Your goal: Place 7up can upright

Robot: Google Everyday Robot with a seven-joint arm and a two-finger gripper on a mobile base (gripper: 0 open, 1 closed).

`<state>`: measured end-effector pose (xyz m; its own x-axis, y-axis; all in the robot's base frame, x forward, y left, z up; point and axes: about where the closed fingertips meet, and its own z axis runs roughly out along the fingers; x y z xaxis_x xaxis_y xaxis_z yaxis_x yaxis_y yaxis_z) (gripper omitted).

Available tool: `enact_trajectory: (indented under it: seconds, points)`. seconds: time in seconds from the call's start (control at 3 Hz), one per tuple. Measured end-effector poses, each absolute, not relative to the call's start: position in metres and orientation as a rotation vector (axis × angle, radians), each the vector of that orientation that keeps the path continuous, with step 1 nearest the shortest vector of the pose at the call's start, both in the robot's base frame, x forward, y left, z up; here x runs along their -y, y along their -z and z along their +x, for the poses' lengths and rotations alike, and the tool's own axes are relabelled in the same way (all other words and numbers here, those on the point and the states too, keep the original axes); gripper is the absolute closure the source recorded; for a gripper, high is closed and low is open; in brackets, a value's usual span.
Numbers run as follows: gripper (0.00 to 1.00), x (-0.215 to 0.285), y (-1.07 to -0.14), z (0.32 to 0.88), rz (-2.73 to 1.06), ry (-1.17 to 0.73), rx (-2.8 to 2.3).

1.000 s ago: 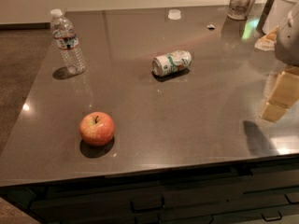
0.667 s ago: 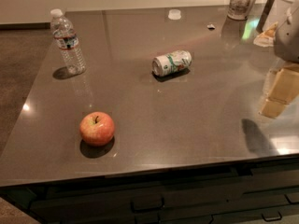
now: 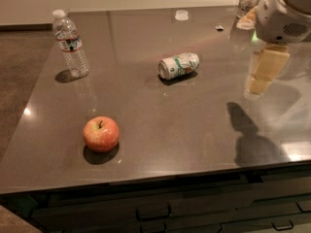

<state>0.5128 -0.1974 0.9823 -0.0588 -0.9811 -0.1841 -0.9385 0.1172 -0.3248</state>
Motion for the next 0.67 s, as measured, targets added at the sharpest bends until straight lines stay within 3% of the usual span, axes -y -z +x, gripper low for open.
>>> enact_trajectory:
  seconds: [0.67]
  points:
    - [0.0,0.173,-0.97,0.582,-2.061,0.205,-1.906]
